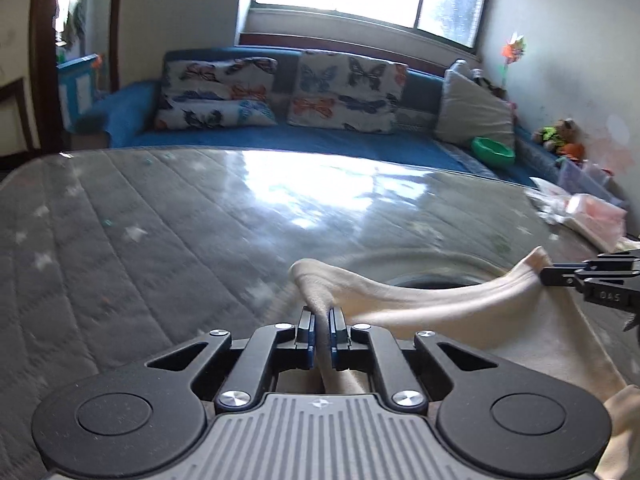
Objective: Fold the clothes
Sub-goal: 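Hold the garment with both tools and lower it toward the mattress, then lay the sweatshirt flat on the mattress and open both tools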
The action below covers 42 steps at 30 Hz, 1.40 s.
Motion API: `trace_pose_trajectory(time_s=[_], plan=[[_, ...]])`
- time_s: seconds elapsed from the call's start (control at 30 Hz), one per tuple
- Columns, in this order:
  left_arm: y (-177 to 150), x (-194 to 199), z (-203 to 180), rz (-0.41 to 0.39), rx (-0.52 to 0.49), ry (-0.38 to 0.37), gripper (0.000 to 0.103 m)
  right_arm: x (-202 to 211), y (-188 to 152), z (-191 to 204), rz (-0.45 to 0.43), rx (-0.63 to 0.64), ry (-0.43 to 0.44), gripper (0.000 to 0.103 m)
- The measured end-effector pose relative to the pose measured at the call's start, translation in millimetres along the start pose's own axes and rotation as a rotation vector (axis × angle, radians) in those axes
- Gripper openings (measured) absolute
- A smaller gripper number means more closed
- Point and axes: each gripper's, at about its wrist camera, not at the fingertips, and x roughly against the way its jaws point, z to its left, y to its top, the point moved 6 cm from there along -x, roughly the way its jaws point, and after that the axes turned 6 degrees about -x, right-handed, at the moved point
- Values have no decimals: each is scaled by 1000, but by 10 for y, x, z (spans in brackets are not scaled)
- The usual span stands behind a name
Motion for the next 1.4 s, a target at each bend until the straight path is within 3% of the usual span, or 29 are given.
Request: trace_pose_trajectory(time_s=[0.07,0.17,0.37,0.47,0.53,0.67,0.73,1.03,1.27,1.3,1.4], plan=[[18,-76,40,18,-3,14,9,-71,51,15,-5,-14,-2,8],[-13,-109,87,38,4,27,19,-61,83,39,-23,-20,-2,13],[-93,236,52,4,39,-10,37,308,-24,150,-67,52,28,21],[-153,526,-127,-23,32,-75,42,609,-175,275,-73,89,68,25],[-217,721,-281,-31,24,-129,45,781,-284,339,-79,101,88,40],[-410,1046,-593,-25,7,-223,49,1078,-514,510,-86,132,109,45],[-518,1175,-729,-20,1,-263,51,1209,-639,590,-93,149,110,54],[-921,1394,-1140,34,-3,-351,52,1567,-1190,722,-119,141,69,71],[-1124,1267,-1335,80,4,-340,50,1665,-1479,806,-179,151,10,84],[-1139,1261,-1350,79,6,-343,48,1653,-1498,805,-180,134,14,85],[-1173,1243,-1379,77,14,-362,25,1593,-1553,800,-181,110,8,89]])
